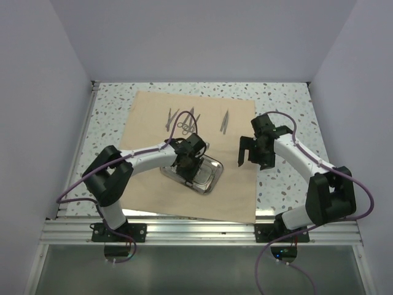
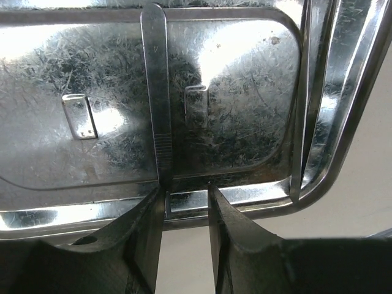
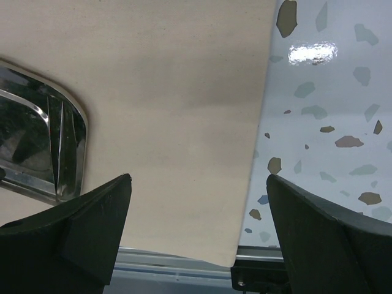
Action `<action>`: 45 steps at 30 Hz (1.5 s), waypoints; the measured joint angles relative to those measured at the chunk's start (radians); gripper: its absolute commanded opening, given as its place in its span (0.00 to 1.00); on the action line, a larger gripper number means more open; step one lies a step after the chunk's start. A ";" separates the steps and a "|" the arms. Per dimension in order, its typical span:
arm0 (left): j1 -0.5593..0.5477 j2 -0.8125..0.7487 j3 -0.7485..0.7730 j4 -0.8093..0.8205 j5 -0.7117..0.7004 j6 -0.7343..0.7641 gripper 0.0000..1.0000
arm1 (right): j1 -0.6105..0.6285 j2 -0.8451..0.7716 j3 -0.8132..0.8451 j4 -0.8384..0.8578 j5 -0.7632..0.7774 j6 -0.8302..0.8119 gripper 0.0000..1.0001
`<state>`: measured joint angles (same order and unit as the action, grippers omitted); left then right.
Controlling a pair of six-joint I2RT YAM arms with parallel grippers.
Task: Open and lay out the surgical kit
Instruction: Pick up the medical item from the container, then place the medical item in the surgical kit.
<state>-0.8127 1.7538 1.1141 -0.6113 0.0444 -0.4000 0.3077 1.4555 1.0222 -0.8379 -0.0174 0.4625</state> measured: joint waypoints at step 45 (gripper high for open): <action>0.211 0.074 0.552 -0.186 -0.207 0.135 0.00 | 0.196 0.060 0.292 -0.032 -0.069 0.069 0.98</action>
<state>-0.6014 1.8282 1.6657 -0.7975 -0.1623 -0.2649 0.5041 1.5158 1.3140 -0.8700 -0.0868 0.5316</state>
